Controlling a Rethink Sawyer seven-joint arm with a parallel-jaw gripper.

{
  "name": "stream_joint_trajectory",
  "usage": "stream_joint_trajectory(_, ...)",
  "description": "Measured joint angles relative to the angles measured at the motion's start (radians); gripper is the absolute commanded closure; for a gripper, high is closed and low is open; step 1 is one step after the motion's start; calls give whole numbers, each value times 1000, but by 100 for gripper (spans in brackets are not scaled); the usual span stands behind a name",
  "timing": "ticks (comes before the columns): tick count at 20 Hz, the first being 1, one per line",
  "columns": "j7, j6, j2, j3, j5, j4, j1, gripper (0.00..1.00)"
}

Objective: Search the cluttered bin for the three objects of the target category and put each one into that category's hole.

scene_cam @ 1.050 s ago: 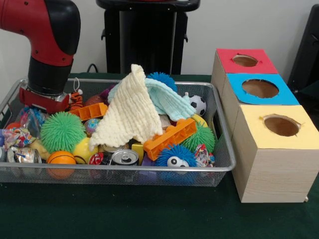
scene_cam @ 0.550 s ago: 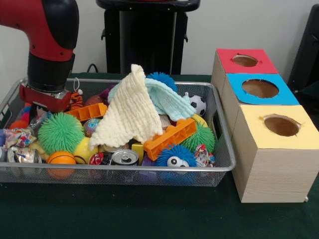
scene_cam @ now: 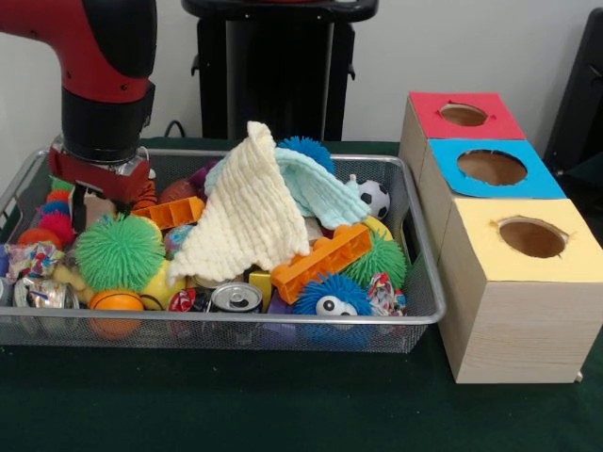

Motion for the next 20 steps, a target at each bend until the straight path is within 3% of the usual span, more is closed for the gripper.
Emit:
stream_joint_trajectory(12, 0, -35, 25, -10, 0, -6, 38, 0)
stream_joint_trajectory(20, 0, -136, 57, -105, 1, -31, 125, 0)
